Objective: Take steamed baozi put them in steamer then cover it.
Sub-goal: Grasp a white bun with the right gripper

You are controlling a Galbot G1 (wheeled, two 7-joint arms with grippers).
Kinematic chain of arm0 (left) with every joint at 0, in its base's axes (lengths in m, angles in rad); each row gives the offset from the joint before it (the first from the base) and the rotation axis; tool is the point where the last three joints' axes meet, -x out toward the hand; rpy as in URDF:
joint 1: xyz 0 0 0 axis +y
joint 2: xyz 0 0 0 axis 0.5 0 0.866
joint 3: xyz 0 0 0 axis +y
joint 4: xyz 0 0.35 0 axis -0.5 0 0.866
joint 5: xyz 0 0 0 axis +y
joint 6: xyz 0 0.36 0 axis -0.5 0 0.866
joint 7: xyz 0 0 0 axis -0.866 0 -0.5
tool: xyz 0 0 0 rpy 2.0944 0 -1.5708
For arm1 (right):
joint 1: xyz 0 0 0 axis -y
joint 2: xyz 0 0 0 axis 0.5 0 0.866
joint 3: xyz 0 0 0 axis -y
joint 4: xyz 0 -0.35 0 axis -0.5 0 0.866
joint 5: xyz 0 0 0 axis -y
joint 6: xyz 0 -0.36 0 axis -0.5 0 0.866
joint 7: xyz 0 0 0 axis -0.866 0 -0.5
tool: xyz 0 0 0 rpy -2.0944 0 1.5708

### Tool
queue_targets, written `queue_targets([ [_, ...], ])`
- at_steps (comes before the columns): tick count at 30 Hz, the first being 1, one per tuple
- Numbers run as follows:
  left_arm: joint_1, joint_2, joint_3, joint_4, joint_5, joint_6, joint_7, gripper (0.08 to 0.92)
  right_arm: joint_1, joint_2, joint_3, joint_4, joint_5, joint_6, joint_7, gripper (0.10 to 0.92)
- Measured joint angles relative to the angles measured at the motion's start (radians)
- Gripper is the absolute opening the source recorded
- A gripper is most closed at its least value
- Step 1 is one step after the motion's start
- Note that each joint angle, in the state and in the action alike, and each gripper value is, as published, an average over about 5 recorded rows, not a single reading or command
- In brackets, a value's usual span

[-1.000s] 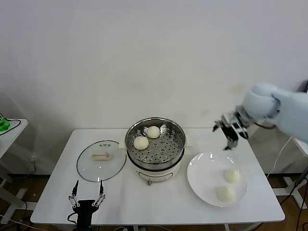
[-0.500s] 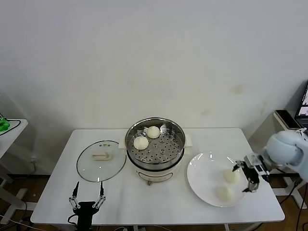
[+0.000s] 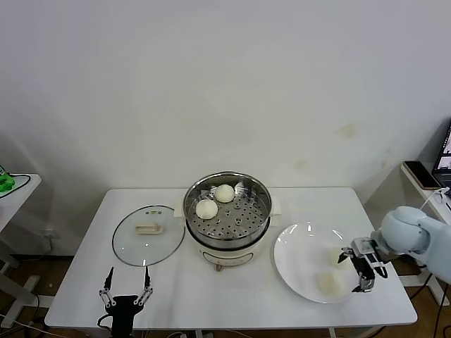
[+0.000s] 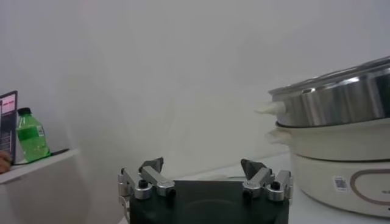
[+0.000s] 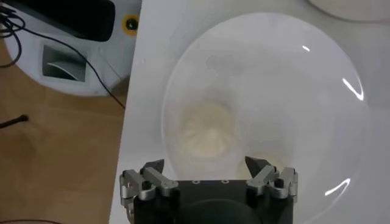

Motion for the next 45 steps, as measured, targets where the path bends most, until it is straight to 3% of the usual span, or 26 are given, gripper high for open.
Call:
queue_targets([
  [10,-0.002,-0.004,-0.003,0.01,-0.001,-0.003,-0.001,0.823,-0.027,0.042,0.005,-0.029,-0.007,-0.012,0.004,0.814],
  [19,-0.001,-0.006,-0.003,0.01,0.0,-0.004,-0.002,0.823,-0.042,0.06,0.008,-0.037,-0.012,-0.022,0.004,0.742],
  [29,-0.001,-0.009,-0.001,0.007,0.0,-0.004,-0.002,0.823,-0.048,0.059,0.01,-0.037,-0.017,-0.028,-0.004,0.587],
  [45,0.003,-0.012,0.0,0.002,0.002,-0.006,-0.004,0.823,-0.045,0.051,0.02,-0.035,-0.016,-0.028,-0.014,0.481],
])
